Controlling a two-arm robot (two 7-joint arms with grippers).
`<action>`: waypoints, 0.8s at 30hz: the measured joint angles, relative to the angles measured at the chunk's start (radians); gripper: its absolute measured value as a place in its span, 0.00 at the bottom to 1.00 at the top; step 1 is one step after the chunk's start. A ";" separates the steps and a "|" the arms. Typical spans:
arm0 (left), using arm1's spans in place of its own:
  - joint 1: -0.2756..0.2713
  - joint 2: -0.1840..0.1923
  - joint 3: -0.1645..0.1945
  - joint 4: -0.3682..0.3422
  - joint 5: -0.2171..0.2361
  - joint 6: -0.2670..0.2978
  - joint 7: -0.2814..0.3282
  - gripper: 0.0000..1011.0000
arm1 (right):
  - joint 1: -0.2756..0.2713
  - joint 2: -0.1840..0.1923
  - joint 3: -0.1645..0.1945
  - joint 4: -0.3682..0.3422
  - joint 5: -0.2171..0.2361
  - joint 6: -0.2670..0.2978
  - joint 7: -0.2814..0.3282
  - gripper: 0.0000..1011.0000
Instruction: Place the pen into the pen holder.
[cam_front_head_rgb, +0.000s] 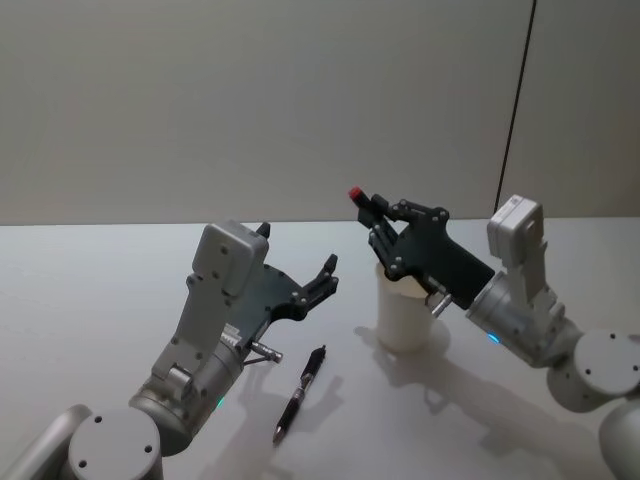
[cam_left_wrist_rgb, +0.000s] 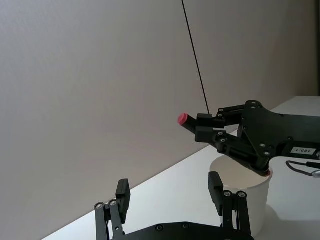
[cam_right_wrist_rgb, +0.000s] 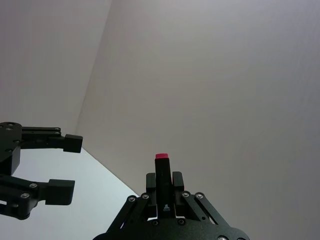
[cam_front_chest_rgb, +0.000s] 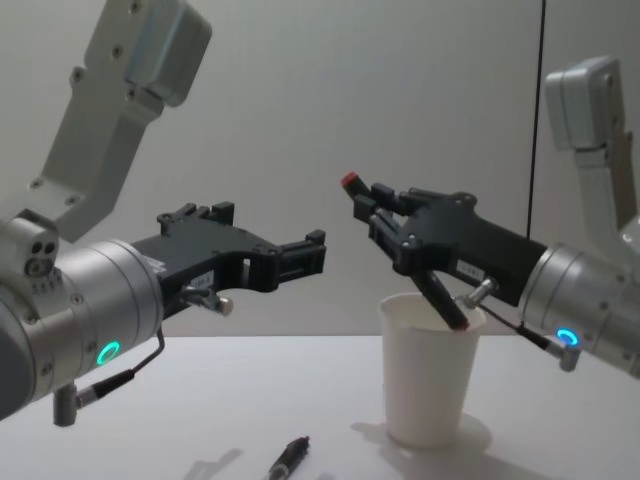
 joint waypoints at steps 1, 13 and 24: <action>0.000 0.000 0.000 0.000 0.000 0.000 0.000 0.99 | 0.000 -0.001 -0.001 0.002 -0.001 -0.002 -0.002 0.18; 0.000 0.000 0.000 0.000 0.000 0.000 0.000 0.99 | -0.004 -0.014 -0.024 0.033 -0.019 -0.046 -0.051 0.18; 0.000 0.000 0.000 0.000 0.000 0.000 0.000 0.99 | -0.005 -0.024 -0.035 0.062 -0.029 -0.090 -0.095 0.26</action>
